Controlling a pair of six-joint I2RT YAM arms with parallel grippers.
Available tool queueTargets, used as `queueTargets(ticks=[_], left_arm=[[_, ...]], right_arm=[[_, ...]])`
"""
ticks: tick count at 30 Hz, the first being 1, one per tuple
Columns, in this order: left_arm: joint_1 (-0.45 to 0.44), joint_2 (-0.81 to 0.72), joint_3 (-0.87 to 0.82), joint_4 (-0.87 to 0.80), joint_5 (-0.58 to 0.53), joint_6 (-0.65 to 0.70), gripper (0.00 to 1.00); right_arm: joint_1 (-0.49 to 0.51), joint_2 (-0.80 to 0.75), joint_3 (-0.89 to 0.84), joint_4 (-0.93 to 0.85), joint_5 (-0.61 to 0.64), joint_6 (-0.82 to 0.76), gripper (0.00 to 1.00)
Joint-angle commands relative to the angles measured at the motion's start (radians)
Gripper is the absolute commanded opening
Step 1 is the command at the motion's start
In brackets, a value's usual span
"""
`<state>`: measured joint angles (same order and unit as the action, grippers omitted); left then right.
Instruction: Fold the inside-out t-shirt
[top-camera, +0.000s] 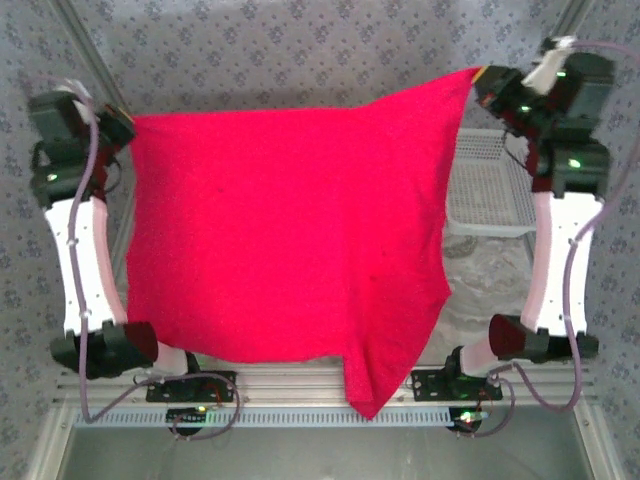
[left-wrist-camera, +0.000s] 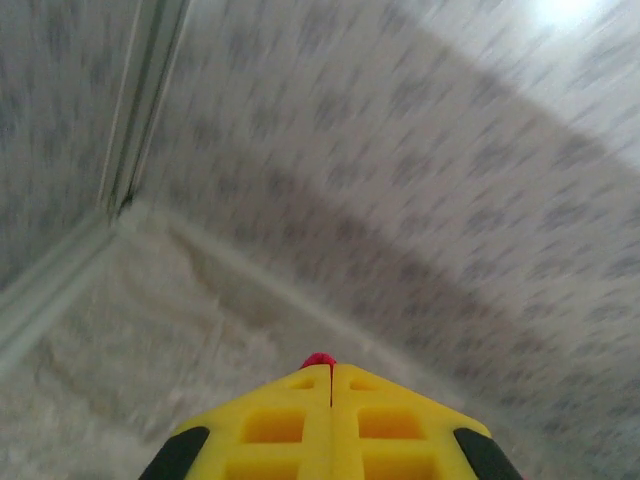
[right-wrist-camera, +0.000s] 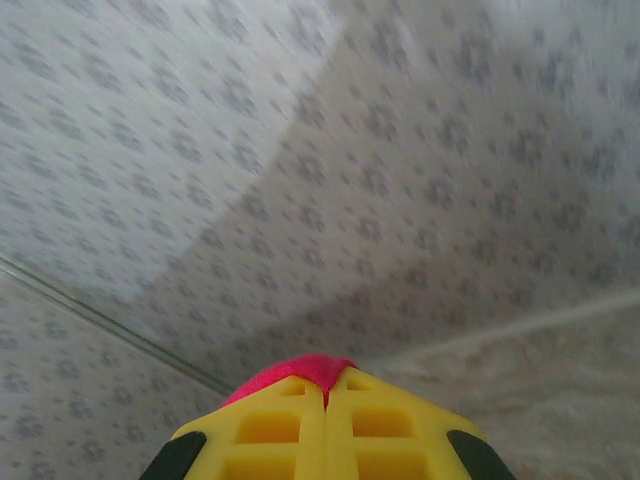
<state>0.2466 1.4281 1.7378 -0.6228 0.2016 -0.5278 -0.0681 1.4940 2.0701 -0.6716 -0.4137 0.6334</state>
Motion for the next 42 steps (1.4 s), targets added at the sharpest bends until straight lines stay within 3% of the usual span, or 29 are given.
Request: queueTargets(ticks=[1, 8, 16, 21, 27, 31, 32, 33, 36, 37, 38, 40, 42], left_arm=[[-0.015, 0.012, -0.121, 0.179, 0.002, -0.004, 0.00], [-0.035, 0.246, -0.303, 0.293, -0.025, -0.010, 0.00], [-0.035, 0.511, -0.213, 0.283, -0.022, -0.009, 0.00], [-0.033, 0.668, -0.054, 0.211, -0.021, -0.001, 0.00], [-0.033, 0.850, 0.246, 0.096, -0.017, 0.009, 0.00], [-0.032, 0.969, 0.456, 0.034, -0.014, 0.000, 0.00], [-0.028, 1.004, 0.512, 0.022, -0.001, -0.009, 0.07], [-0.022, 1.039, 0.567, 0.003, 0.023, -0.025, 0.26], [-0.006, 1.107, 0.681, -0.051, 0.081, -0.069, 0.55], [-0.006, 1.103, 0.692, -0.087, 0.076, -0.071, 0.61], [-0.008, 1.083, 0.681, -0.108, 0.062, -0.065, 0.63], [-0.018, 1.001, 0.595, -0.116, 0.022, -0.060, 0.64], [-0.040, 0.868, 0.405, -0.046, -0.009, -0.065, 0.65]], right_arm=[[0.057, 0.029, -0.108, 0.099, 0.097, -0.056, 0.00], [0.124, 0.218, -0.318, 0.202, 0.156, -0.051, 0.00], [0.149, 0.465, -0.248, 0.215, 0.210, -0.023, 0.00], [0.160, 0.680, -0.055, 0.188, 0.208, 0.009, 0.00], [0.166, 0.971, 0.332, 0.124, 0.196, 0.093, 0.00], [0.159, 1.093, 0.492, 0.166, 0.191, 0.159, 0.00], [0.156, 1.115, 0.515, 0.189, 0.184, 0.180, 0.03], [0.154, 1.131, 0.530, 0.217, 0.168, 0.204, 0.11], [0.151, 1.147, 0.551, 0.240, 0.106, 0.241, 0.18], [0.155, 1.139, 0.551, 0.225, 0.085, 0.239, 0.33], [0.160, 1.127, 0.550, 0.202, 0.067, 0.228, 0.41], [0.178, 1.093, 0.519, 0.161, 0.035, 0.192, 0.47], [0.200, 1.040, 0.437, 0.135, 0.016, 0.148, 0.48]])
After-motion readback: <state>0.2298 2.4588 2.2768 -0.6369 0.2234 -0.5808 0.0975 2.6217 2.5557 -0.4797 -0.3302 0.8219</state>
